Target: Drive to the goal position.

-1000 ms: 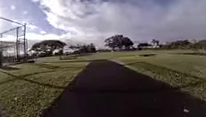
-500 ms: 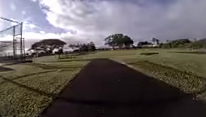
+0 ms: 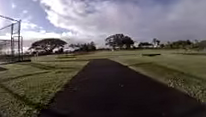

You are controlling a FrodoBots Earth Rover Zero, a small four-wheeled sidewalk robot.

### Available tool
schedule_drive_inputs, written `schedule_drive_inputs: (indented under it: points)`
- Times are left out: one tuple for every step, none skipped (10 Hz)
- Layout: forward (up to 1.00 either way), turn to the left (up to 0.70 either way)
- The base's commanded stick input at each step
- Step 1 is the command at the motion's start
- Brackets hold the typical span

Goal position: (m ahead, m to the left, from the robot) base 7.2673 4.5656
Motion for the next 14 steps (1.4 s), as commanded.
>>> schedule_drive_inputs:
  points:
    - [0.7, 0.0]
    - [0.7, 0.0]
    - [0.7, 0.0]
    - [0.7, 0.0]
    - [0.7, 0.0]
    - [0.7, 0.0]
    - [0.7, 0.0]
    - [0.7, 0.0]
    - [0.7, 0.0]
    - [0.7, 0.0]
    - [0.7, 0.0]
    - [0.7, 0.0]
    - [0.7, 0.0]
    - [0.7, 0.0]
